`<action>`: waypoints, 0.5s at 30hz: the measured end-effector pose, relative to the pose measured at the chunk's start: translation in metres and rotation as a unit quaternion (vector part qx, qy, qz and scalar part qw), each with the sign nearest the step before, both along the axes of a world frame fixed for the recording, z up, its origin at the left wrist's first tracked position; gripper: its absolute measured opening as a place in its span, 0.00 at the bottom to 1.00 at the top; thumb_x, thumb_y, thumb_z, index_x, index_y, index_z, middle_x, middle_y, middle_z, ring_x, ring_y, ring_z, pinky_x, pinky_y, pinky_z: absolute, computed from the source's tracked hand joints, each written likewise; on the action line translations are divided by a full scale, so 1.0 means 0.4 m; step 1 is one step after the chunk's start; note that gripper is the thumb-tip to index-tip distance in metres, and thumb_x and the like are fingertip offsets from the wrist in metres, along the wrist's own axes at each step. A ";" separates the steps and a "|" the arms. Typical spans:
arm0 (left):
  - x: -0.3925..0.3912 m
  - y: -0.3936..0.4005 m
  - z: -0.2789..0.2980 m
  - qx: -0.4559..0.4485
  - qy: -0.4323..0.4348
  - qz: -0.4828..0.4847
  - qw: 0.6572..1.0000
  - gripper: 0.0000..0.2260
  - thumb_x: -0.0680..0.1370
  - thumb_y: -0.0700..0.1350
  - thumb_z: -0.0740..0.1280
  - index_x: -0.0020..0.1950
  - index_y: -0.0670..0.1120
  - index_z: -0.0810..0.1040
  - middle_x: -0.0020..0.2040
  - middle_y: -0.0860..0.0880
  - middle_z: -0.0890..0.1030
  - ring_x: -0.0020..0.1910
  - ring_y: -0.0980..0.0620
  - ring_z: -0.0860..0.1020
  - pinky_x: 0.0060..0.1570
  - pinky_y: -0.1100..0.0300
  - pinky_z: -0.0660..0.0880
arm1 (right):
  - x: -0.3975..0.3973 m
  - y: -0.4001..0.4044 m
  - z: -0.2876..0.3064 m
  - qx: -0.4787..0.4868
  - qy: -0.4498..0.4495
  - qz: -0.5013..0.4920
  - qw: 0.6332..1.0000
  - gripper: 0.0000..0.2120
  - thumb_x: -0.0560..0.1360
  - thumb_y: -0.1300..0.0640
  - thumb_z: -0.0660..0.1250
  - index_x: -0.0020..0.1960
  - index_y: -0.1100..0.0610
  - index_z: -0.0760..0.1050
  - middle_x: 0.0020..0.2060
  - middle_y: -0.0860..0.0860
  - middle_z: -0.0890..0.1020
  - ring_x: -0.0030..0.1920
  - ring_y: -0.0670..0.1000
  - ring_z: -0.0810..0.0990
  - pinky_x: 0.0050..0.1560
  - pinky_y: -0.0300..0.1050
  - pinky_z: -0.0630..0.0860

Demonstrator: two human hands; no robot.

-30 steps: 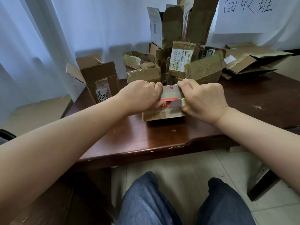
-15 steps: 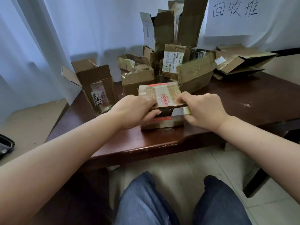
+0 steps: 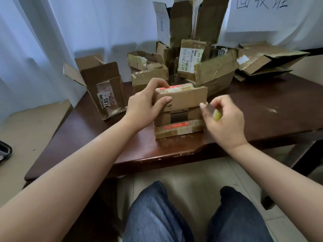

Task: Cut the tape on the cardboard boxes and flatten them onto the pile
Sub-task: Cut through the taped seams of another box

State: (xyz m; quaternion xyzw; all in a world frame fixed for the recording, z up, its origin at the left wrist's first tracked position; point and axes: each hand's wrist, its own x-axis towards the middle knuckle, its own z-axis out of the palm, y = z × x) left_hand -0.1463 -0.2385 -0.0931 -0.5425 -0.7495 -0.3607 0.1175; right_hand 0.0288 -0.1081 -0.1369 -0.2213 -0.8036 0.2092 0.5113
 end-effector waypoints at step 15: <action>-0.010 0.026 -0.039 0.005 0.033 0.049 0.998 0.13 0.81 0.55 0.61 0.62 0.59 0.79 0.46 0.59 0.78 0.48 0.56 0.78 0.41 0.62 0.68 | -0.022 -0.036 -0.032 0.219 -0.242 0.117 0.938 0.12 0.67 0.49 0.68 0.48 0.49 0.84 0.39 0.45 0.83 0.37 0.53 0.83 0.31 0.41 0.73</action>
